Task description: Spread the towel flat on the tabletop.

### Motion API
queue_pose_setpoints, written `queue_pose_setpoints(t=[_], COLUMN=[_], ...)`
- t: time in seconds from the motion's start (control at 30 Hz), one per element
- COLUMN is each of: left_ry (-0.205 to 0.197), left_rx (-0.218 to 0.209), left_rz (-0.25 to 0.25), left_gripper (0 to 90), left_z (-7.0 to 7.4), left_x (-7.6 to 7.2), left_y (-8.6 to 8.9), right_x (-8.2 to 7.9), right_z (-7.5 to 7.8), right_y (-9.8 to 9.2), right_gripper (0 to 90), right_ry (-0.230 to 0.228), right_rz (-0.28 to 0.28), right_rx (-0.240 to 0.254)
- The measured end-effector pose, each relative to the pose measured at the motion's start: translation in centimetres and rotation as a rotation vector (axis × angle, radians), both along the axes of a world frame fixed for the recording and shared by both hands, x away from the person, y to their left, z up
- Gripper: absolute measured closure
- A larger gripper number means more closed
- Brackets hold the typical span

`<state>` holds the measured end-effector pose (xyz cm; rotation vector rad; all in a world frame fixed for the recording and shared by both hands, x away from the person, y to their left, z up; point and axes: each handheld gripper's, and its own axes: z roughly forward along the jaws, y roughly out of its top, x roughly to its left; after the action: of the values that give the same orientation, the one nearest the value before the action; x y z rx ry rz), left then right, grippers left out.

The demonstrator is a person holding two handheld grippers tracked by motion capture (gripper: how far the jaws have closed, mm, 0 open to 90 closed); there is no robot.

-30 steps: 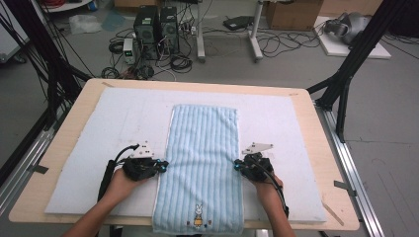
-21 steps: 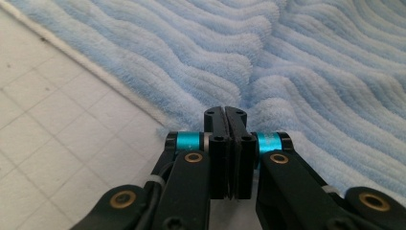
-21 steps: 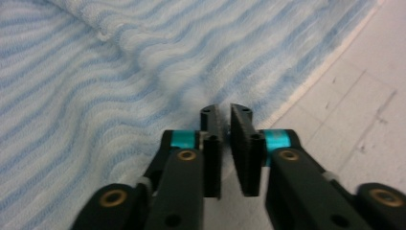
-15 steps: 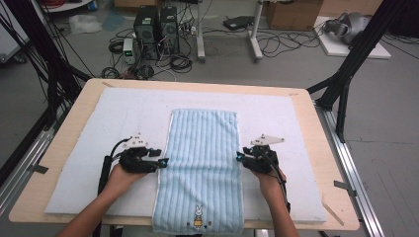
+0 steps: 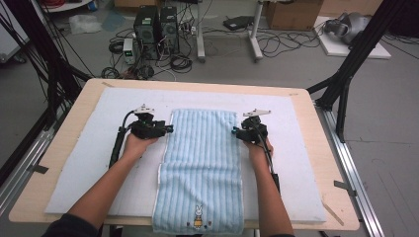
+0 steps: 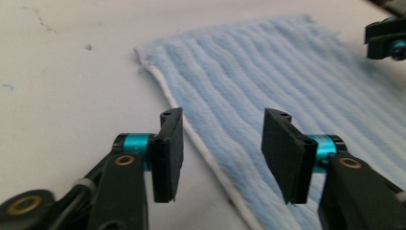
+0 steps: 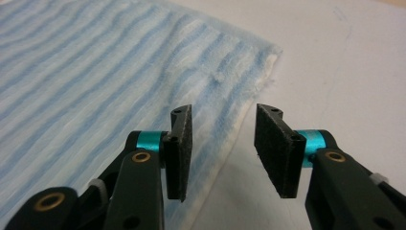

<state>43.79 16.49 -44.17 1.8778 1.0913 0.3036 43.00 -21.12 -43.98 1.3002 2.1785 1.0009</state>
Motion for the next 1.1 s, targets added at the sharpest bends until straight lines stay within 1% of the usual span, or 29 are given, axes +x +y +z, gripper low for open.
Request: queue_pose_setpoints(t=[0.07, 0.1, 0.13, 0.17, 0.2, 0.23, 0.27, 0.3, 0.33, 0.37, 0.4, 0.43, 0.47, 0.5, 0.53, 0.6, 0.63, 0.67, 0.7, 0.73, 0.77, 0.8, 0.83, 0.9, 0.93, 0.97, 1.0, 1.03, 1.1], left_ry=[0.020, 0.020, 0.020, 0.018, -0.017, -0.017, -0.045, -0.045, -0.043, -0.045, -0.045, -0.054, -0.058, -0.055, -0.056, -0.069, -0.071, -0.071, -0.060, -0.045, -0.031, -0.031, -0.020, -0.001, -0.009, -0.026, -0.027, -0.017, -0.029], left_rx=[0.029, 0.029, 0.037, 0.081, 0.130, 0.130, 0.166, 0.166, 0.158, 0.180, 0.180, 0.198, 0.207, 0.203, 0.192, 0.200, 0.199, 0.199, 0.183, 0.163, 0.139, 0.139, 0.133, 0.129, 0.122, 0.136, 0.147, 0.151, 0.139], left_rz=[0.005, 0.005, 0.006, -0.007, 0.001, 0.001, -0.002, -0.002, -0.001, 0.017, 0.017, 0.032, 0.049, 0.066, 0.092, 0.111, 0.127, 0.127, 0.133, 0.130, 0.117, 0.117, 0.096, 0.077, 0.065, 0.042, 0.036, 0.025, 0.030], left_gripper=[55.0, 54.9, 55.9, 57.3, 59.4, 66.7, 71.4, 81.0, 85.4, 86.0, 86.2, 86.2, 86.1, 86.1, 85.9, 81.4, 71.6, 62.0, 62.0, 56.3, 55.1, 55.3, 56.0, 57.1, 60.2, 69.2, 75.7, 76.2, 77.6], left_z=[-0.3, -0.3, -0.4, -0.8, -0.8, -0.8, -0.8, -0.8, -0.8, -0.7, -0.7, -0.6, -0.6, -0.6, -0.7, -0.8, -0.8, -0.8, -0.8, -0.7, -0.4, -0.4, -0.1, -0.1, -0.1, -0.2, -0.3, -0.6, -0.7], left_x=[0.8, 0.8, 1.1, 1.5, 1.3, 1.3, 1.4, 1.4, 1.5, 1.8, 1.8, 2.0, 2.2, 2.6, 3.1, 3.3, 3.4, 3.4, 3.4, 3.4, 3.2, 3.2, 2.9, 2.7, 2.5, 2.2, 2.0, 1.9, 1.6], left_y=[-0.6, -0.6, -1.0, -1.8, -2.2, -2.2, -2.4, -2.4, -2.3, -2.6, -2.6, -2.8, -2.9, -2.9, -2.8, -2.8, -2.8, -2.8, -2.5, -2.3, -1.8, -1.8, -1.4, -1.4, -1.4, -1.4, -1.5, -1.6, -1.6], right_x=[0.6, 0.6, 0.9, 0.9, 1.0, 1.0, 1.2, 1.3, 1.5, 1.7, 2.0, 2.0, 2.4, 2.4, 2.8, 3.0, 3.1, 3.1, 3.1, 3.1, 3.0, 3.0, 2.6, 2.0, 1.7, 1.3, 0.9, 0.6, 0.1], right_z=[-0.4, -0.4, -0.7, -0.8, -0.8, -0.8, -0.8, -0.6, -0.6, -0.6, -0.5, -0.5, -0.5, -0.5, -0.5, -0.7, -0.8, -0.8, -0.8, -0.7, -0.6, -0.6, -0.2, 0.2, 0.4, 0.5, 0.5, 0.5, 0.4], right_y=[0.2, 0.2, 0.3, 0.2, 0.2, 0.2, 0.3, 0.4, 0.7, 0.9, 1.0, 1.0, 1.5, 1.5, 1.9, 2.2, 2.4, 2.4, 2.4, 2.1, 1.9, 1.9, 1.5, 1.4, 1.3, 1.2, 1.1, 1.0, 0.5], right_gripper=[64.4, 64.4, 69.1, 73.1, 76.6, 76.6, 83.9, 84.9, 85.5, 85.7, 85.9, 85.9, 85.9, 85.9, 85.9, 82.8, 78.3, 78.3, 76.3, 71.5, 69.1, 69.1, 67.0, 65.0, 64.3, 63.9, 63.3, 61.4, 56.7], right_ry=[0.013, 0.013, 0.023, 0.025, 0.025, 0.025, 0.030, 0.035, 0.027, 0.026, 0.024, 0.024, 0.013, 0.013, -0.002, -0.043, -0.053, -0.053, -0.055, -0.045, -0.036, -0.036, -0.035, -0.035, -0.035, -0.038, -0.034, -0.028, -0.005], right_rz=[0.001, 0.001, 0.002, 0.001, 0.004, 0.004, 0.023, 0.027, 0.020, 0.017, 0.007, 0.007, -0.014, -0.014, -0.037, -0.054, -0.067, -0.067, -0.079, -0.072, -0.065, -0.065, -0.041, -0.016, -0.009, 0.001, 0.008, 0.013, 0.016], right_rx=[-0.010, -0.010, 0.001, 0.013, 0.022, 0.022, 0.019, 0.010, -0.008, -0.019, -0.029, -0.029, -0.052, -0.052, -0.067, -0.104, -0.109, -0.109, -0.095, -0.068, -0.052, -0.052, -0.018, 0.005, 0.006, 0.008, 0.006, -0.005, -0.011])
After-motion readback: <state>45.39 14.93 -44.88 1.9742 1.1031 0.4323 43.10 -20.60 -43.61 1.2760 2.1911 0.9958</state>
